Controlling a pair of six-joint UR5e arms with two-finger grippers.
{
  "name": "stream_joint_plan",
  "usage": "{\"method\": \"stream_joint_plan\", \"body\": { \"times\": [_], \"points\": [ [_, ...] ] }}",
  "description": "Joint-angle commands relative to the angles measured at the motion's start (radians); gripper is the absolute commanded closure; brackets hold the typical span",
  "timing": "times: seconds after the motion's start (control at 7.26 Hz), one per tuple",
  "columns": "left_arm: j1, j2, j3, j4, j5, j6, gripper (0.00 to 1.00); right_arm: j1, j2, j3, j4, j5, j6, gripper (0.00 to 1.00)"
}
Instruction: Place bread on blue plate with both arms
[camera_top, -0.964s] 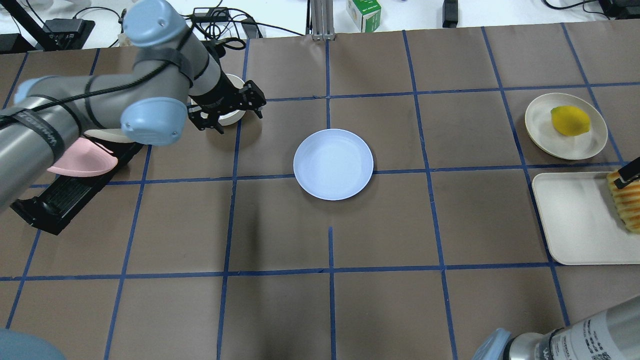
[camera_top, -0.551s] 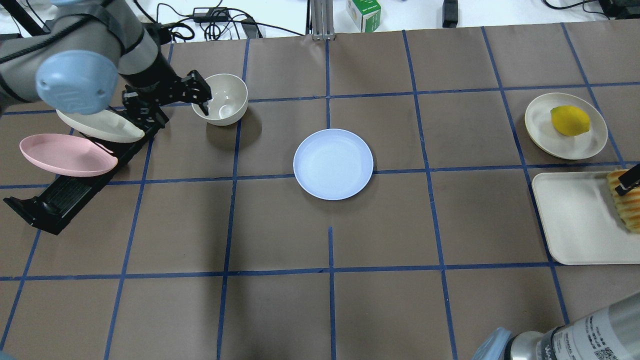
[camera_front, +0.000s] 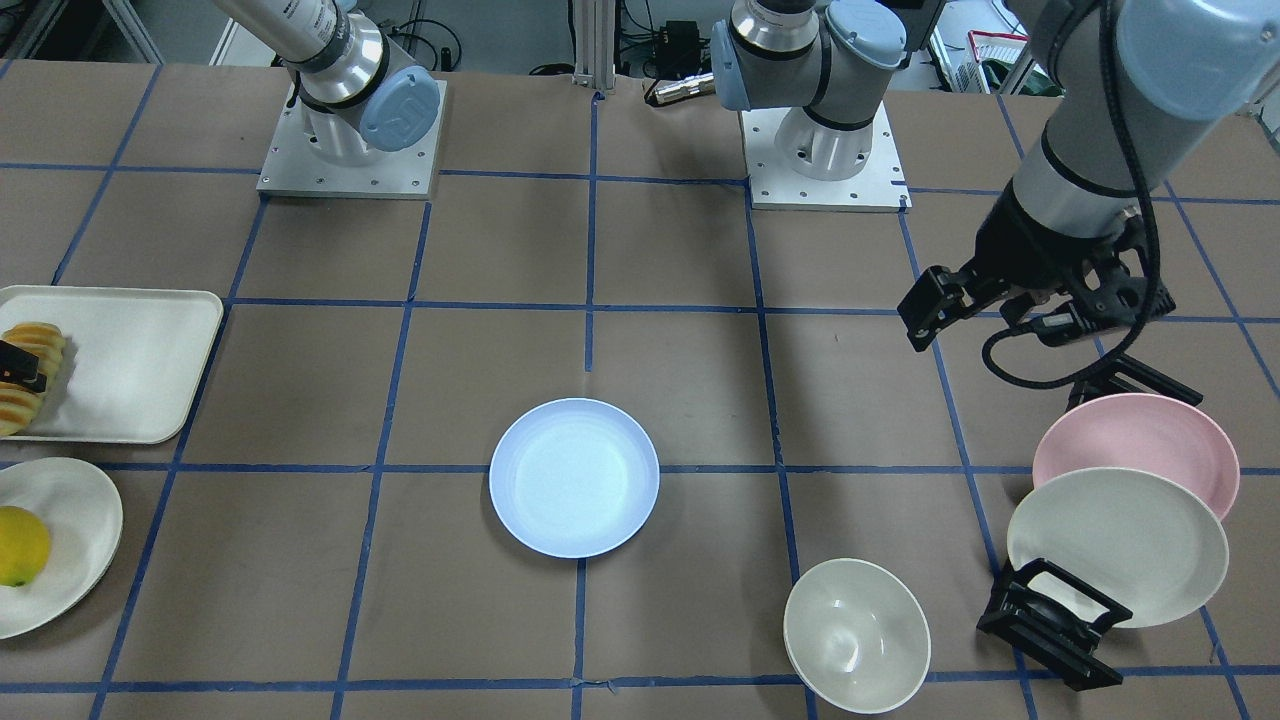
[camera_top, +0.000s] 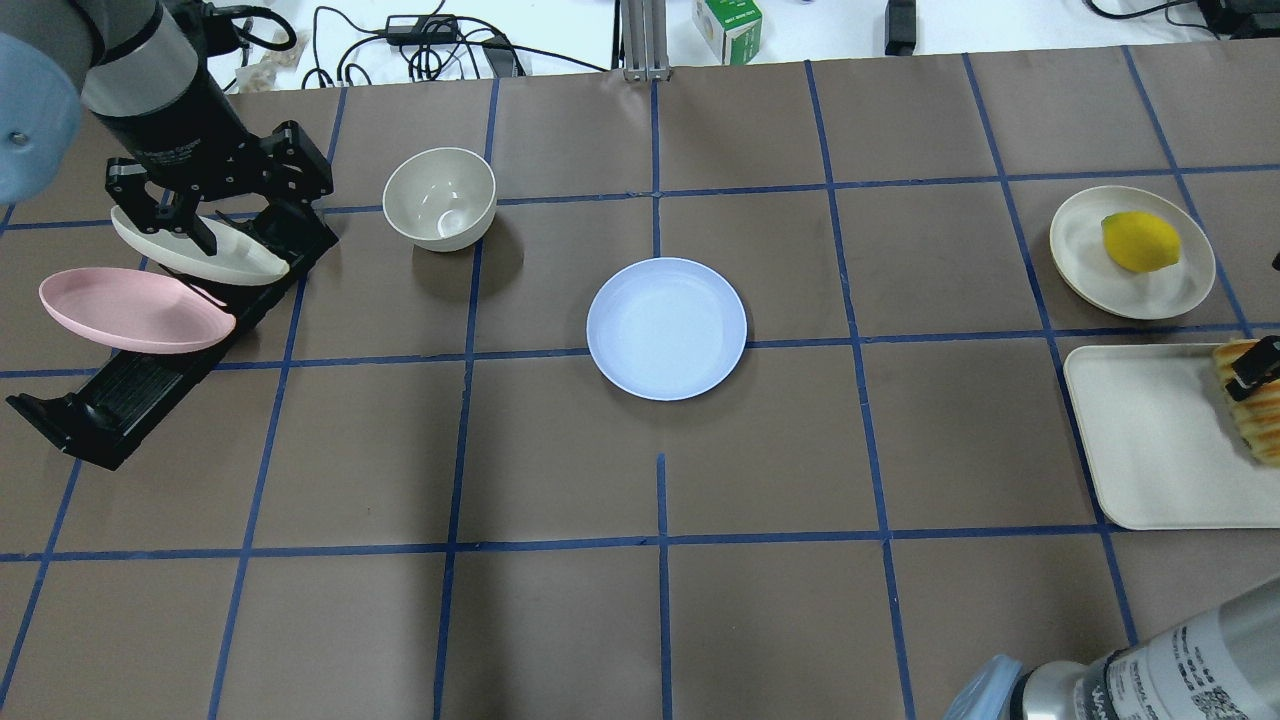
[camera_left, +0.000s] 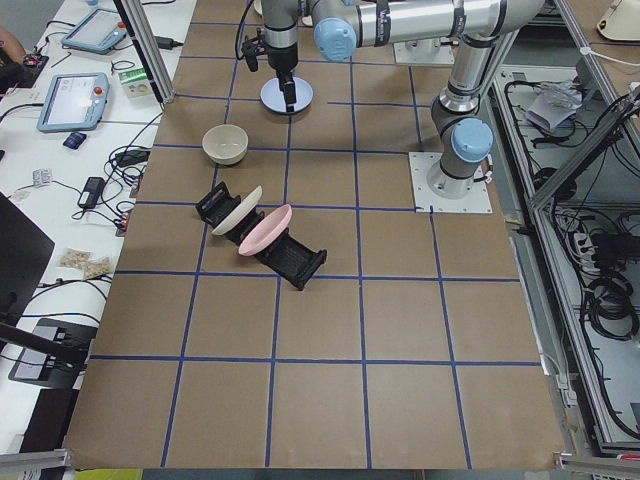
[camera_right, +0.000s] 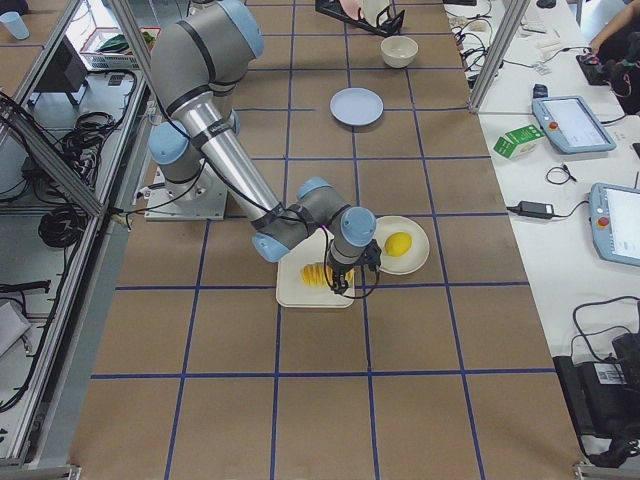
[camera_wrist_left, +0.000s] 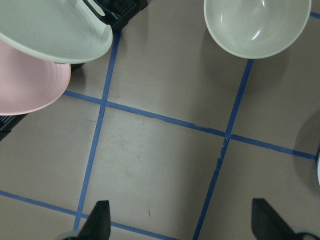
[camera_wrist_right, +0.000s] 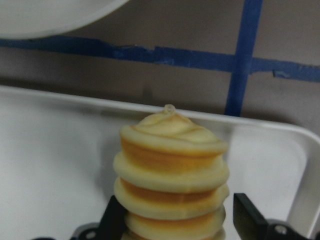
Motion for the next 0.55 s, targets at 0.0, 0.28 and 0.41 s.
{"method": "stream_joint_plan", "body": {
  "times": [0.0, 0.28, 0.41],
  "points": [
    [-0.016, 0.039, -0.009, -0.035, -0.008, -0.006, 0.00, 0.008, -0.014, -0.017, 0.009, 0.001, 0.005, 0.93],
    [-0.019, 0.016, -0.005, -0.022, -0.010, 0.006, 0.00, 0.037, -0.053, -0.034, 0.040, 0.002, 0.013, 1.00],
    [-0.023, 0.013, -0.003, -0.017, -0.011, 0.001, 0.00, 0.053, -0.091, -0.037, 0.066, 0.004, 0.018, 1.00]
  ]
}}
